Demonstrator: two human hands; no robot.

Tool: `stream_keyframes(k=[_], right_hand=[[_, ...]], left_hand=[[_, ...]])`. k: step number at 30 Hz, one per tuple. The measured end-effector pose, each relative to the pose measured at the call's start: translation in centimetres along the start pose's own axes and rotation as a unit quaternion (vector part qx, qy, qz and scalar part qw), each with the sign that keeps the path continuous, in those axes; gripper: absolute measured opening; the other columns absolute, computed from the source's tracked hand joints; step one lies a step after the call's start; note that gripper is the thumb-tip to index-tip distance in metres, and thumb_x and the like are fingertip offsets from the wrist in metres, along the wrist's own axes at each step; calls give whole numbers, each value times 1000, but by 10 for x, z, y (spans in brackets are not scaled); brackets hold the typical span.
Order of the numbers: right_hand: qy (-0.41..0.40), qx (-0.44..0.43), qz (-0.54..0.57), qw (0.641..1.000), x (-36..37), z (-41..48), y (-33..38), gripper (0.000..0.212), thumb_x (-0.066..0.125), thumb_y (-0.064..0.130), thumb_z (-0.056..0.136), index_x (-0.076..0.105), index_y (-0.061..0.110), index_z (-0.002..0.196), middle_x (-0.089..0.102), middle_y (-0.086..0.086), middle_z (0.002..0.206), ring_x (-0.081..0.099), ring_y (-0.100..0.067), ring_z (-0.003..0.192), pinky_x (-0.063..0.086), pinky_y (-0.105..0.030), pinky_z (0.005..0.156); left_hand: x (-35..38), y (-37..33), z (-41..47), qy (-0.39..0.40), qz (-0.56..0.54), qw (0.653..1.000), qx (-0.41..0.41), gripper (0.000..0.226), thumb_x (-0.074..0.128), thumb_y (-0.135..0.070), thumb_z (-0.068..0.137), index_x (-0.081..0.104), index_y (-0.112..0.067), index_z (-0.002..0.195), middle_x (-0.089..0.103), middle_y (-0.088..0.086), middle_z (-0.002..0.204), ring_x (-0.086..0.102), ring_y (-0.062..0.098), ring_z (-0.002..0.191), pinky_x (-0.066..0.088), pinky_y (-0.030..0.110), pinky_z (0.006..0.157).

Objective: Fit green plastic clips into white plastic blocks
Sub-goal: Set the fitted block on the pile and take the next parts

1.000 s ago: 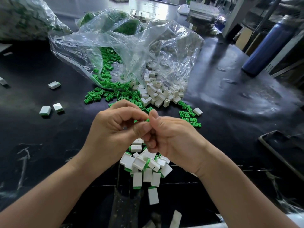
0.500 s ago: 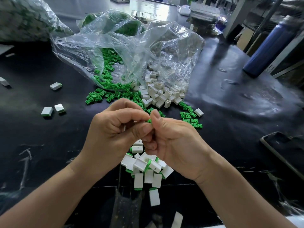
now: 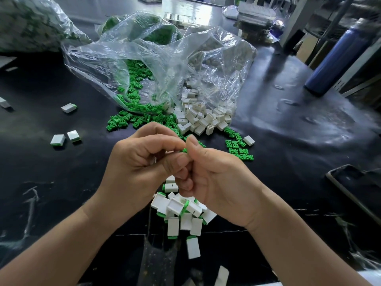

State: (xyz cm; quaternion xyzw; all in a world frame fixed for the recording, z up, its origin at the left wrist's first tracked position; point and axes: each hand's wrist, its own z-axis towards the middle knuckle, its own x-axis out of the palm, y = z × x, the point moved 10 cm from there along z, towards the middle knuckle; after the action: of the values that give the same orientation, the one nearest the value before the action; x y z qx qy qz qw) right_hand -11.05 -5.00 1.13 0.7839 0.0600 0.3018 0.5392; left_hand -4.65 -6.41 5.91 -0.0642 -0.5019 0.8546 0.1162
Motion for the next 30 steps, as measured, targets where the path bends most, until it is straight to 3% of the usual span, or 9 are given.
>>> stream_keyframes(k=[3,6,11,14,19,25,30], right_hand=[[43,37,-29,998,5,1,-7,43,31,58,79,59,24,80,42,4,64,37,-5,56,33,-17,52],[44,34,-43,998,4,3,-9,51,28,60,79,55,17,87,43,5,63,37,-6,56,33,-17,52],[7,6,-111,994,-6,4,-6,49,29,62,78,54,19,74,41,6,60,34,-6,52,30,-19,51],[2,-8,-149,989,-8,3,-3,52,29,64,77,52,18,76,39,4,64,32,-6,53,28,-20,52],[34,1,-89,995,-4,3,-3,49,31,58,81,60,18,80,40,6,63,33,-5,52,28,-16,49],[-12,-11,-144,989,-11,6,-5,52,32,63,80,57,18,78,37,12,55,30,-6,52,28,-17,49],[-7,12,-125,992,-11,5,-7,43,38,56,78,49,16,89,30,6,58,26,-6,51,25,-15,46]], left_hand=[[3,-1,1,16,24,1000,-6,26,77,-26,69,68,-8,86,57,9,84,59,20,51,51,25,48],[4,1,1,22,16,999,-19,29,77,-30,68,68,-8,84,57,13,83,58,18,51,51,25,48],[2,14,0,18,-50,996,-70,30,76,-32,65,72,-7,82,58,9,77,61,26,57,55,36,55],[3,16,0,23,-77,993,-81,25,73,-24,65,70,-4,81,59,8,70,60,26,54,53,32,54],[1,17,1,25,-68,993,-89,38,77,-40,63,72,-7,82,62,4,71,54,29,58,51,31,55],[5,9,2,43,-10,997,-63,40,76,-40,65,70,-7,88,59,15,78,63,20,64,52,26,58],[3,12,1,39,43,996,-74,20,76,-15,63,70,-7,80,60,17,79,62,27,67,53,33,60]])
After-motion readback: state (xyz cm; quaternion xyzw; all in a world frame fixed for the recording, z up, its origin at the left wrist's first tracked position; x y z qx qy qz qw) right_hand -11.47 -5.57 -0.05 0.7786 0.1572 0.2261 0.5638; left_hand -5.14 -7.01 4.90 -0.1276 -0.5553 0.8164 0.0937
